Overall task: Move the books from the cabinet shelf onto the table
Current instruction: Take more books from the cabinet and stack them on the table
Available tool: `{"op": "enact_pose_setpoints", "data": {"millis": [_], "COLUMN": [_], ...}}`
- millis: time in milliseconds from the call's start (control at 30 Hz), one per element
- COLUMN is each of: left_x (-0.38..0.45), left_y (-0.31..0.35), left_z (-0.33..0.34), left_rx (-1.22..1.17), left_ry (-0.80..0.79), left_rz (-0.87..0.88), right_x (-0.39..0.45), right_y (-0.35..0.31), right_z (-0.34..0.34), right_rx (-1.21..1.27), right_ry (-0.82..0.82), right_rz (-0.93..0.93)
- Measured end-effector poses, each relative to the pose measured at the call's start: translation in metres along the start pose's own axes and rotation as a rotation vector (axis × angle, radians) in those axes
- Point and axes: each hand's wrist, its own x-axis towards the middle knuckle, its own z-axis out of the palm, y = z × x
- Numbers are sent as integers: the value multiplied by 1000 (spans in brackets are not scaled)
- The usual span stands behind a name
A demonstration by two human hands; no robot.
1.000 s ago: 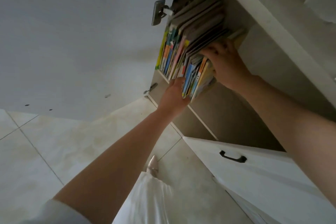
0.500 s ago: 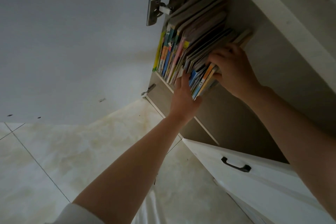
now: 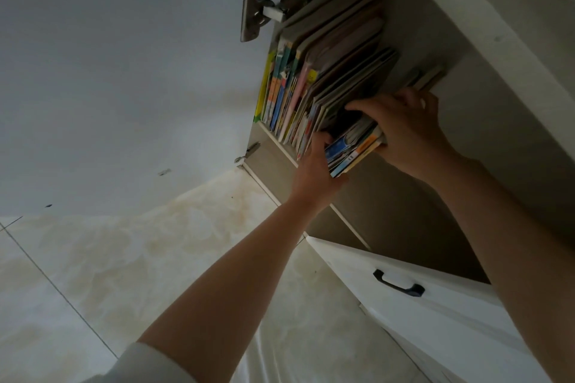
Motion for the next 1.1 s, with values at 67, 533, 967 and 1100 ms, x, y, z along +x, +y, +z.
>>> {"op": "enact_pose_setpoints", "data": {"millis": [67,533,967,1100], "left_x": [4,-5,-57,-52], "left_y": [1,-8,-51,-50], "left_z": [8,13,-48,-56], "left_rx": [30,165,188,105], "left_ry": [14,214,169,166], "left_rz": [-7,88,36,26], "right_x": [1,-4,-36,-38], "right_y": [-1,-17,-95,-79], "right_z": [-1,-7,4,7], "right_rx": [-27,82,104,252], "right_ry": [-21,-107,-19,75], "right_rz": [-8,-18,-81,-54]}}
